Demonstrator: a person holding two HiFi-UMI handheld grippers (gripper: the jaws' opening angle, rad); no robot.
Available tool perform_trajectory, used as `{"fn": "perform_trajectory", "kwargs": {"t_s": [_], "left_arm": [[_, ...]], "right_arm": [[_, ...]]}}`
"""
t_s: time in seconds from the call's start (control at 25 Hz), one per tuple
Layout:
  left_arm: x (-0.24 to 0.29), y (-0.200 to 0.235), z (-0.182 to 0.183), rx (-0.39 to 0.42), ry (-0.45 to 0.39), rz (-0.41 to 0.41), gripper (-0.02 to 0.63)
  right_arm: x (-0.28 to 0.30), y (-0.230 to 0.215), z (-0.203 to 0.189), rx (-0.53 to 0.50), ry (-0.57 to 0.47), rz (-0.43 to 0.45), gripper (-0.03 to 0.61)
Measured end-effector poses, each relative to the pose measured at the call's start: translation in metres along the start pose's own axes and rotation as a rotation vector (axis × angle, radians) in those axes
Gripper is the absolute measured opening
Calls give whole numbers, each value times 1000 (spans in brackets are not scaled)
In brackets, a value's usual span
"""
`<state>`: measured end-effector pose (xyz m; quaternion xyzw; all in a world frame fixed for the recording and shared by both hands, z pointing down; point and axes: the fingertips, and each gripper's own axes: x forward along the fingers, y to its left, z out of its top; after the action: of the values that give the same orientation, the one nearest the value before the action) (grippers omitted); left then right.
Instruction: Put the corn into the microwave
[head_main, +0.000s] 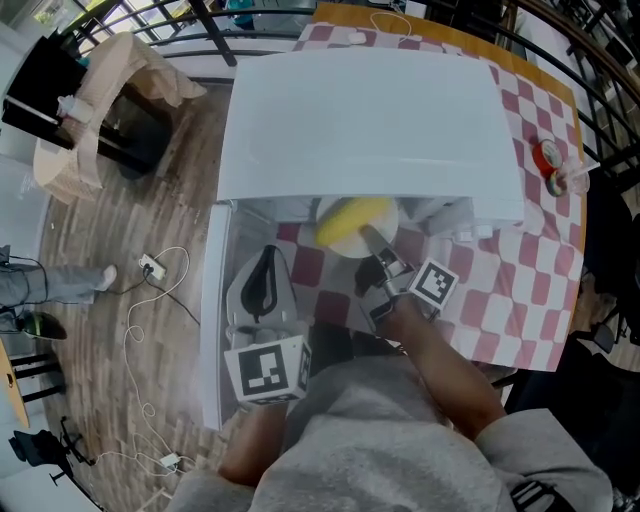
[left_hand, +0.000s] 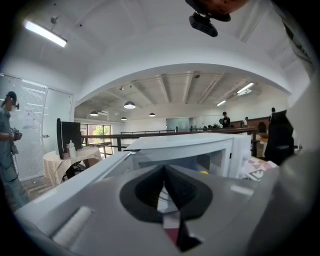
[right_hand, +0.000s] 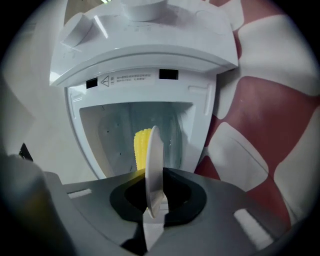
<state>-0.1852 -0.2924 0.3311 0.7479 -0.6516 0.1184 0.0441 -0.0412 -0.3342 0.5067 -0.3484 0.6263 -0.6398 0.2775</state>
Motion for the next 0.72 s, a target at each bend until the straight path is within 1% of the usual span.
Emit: {"fn": "perform_trajectory", "kwargs": {"t_s": [0.28,0.72], "left_arm": [[2,1,-2,-2,-1,-9,11],[8,4,-1,3,1,-23,11]], "right_arm": [[9,-14,1,38,-22,-24,29],[20,-23,6,47,-48,-51,28]]}}
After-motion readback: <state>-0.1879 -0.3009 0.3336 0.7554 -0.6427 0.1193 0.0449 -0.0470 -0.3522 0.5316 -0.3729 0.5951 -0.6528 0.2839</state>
